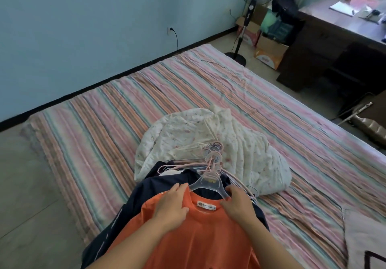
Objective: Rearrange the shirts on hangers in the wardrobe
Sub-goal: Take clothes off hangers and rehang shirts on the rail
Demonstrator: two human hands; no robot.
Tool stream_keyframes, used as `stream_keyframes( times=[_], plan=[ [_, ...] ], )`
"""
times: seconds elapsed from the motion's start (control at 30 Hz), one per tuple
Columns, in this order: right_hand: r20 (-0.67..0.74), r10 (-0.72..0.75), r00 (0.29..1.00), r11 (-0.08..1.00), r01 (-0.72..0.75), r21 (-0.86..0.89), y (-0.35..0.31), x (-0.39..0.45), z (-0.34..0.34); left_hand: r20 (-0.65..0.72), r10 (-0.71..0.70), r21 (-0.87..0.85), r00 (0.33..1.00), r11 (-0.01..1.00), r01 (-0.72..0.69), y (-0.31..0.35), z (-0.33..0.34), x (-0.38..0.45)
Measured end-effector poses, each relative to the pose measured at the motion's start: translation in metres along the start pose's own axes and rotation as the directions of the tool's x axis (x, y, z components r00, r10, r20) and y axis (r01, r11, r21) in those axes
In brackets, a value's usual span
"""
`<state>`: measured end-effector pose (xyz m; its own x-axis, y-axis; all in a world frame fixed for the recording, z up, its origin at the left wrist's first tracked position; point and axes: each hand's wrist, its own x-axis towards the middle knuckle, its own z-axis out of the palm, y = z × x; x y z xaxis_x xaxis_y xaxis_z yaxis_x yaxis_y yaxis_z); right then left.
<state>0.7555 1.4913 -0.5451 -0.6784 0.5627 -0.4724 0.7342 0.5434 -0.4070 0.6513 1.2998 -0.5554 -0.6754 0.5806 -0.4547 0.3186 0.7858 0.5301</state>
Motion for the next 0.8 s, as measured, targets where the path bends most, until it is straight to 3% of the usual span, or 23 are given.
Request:
stream_keyframes(
  times=[0.27, 0.5, 0.8],
  plan=[
    [0.092, -0.320, 0.943, 0.931, 0.330, -0.156, -0.107, -0.088, -0.082, -0.132, 0.076, 0.120, 0.988, 0.991, -0.060, 0.034, -0.113, -0.073],
    [0.065, -0.434, 0.899, 0.848, 0.431, -0.307, -0.200, -0.201, -0.122, -0.174, 0.078, 0.307, 0.982, 0.951, -0.021, 0.032, -0.220, -0.189],
    [0.058, -0.667, 0.742, 0.660, 0.626, -0.416, -0.316, -0.382, -0.131, -0.354, 0.111, 0.367, 0.929, 0.930, 0.029, -0.004, -0.326, -0.395]
  ],
)
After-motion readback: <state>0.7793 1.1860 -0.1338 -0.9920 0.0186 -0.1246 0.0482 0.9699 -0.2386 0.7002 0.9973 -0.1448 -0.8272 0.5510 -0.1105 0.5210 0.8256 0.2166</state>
